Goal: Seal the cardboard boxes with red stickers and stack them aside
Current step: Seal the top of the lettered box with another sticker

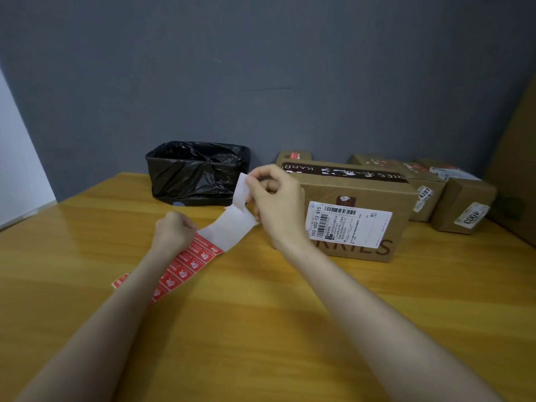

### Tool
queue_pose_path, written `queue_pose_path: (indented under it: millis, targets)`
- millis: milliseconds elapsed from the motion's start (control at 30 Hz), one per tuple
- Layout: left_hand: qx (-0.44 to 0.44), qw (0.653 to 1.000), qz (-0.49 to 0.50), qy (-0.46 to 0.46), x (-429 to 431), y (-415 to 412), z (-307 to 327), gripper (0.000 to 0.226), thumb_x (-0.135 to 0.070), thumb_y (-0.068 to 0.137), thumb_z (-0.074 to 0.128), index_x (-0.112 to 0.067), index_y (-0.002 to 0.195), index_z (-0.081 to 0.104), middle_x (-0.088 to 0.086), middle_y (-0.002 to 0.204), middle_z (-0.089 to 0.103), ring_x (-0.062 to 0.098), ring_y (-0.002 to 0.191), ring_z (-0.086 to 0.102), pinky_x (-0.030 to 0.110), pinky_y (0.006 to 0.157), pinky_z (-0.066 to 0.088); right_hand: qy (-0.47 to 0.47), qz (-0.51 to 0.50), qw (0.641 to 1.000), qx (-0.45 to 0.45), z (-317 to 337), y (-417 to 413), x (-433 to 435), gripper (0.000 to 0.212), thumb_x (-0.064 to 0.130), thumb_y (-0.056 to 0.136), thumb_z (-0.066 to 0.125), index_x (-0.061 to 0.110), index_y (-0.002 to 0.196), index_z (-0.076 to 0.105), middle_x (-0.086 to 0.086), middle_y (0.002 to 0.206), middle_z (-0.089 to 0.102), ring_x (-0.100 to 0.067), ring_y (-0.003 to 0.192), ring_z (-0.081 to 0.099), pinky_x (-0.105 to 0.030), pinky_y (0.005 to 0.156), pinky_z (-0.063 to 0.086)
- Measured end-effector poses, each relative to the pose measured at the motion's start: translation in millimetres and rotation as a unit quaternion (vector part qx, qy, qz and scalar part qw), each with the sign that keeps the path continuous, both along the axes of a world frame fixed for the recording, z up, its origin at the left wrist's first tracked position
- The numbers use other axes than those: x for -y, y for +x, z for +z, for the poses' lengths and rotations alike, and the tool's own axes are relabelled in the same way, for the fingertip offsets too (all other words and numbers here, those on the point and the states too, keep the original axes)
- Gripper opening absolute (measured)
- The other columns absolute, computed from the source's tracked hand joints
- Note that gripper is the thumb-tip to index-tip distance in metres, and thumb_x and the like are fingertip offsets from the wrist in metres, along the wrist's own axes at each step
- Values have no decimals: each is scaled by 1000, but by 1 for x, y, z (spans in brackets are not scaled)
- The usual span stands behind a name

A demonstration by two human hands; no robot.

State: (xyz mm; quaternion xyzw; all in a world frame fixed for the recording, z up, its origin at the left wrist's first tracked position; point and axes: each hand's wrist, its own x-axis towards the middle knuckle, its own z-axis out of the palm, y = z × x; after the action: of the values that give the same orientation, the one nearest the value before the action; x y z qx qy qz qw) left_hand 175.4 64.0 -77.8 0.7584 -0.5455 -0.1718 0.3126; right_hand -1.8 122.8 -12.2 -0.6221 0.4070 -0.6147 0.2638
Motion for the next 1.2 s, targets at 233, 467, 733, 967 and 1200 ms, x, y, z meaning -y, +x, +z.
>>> queue_pose_path:
  millis: [233,467,733,967,1200]
  targets:
    - [44,984,-27,-171,-5,-11,16,26,-9,90,56,-5,115,61,15,117,60,27,105,57,34,85,46,-29,115,993,0,28,-47,-15,11,-2,84,61,7,80,65,-9,76,69,-20,69,69,-26,65,55]
    - [-101,934,-157,-305,-24,-79,87,21,-11,96,45,-12,98,66,-2,91,64,5,81,58,14,74,46,-63,111,991,-41,57,-104,-19,11,-1,89,55,0,86,65,-11,80,68,-19,71,68,-26,70,56]
    - [-331,879,-321,-124,-28,-148,136,51,-52,95,35,-11,94,66,4,83,72,13,77,68,21,68,52,-95,13,984,-148,69,-150,-13,20,15,90,58,16,71,63,14,59,61,0,64,59,-15,62,48]
    - [-204,907,-343,-132,-20,-167,146,12,-28,83,68,-17,86,64,2,84,70,10,78,68,22,69,56,-99,-22,972,-212,70,-174,2,20,18,91,58,16,72,64,5,69,63,-9,73,62,-25,66,49]
    - [-208,896,-323,-222,-6,-170,145,16,-3,78,71,-17,79,63,2,76,66,10,70,66,24,70,55,-100,-71,966,-226,71,-178,24,3,18,86,64,17,83,65,12,73,63,-4,73,61,-33,71,51]
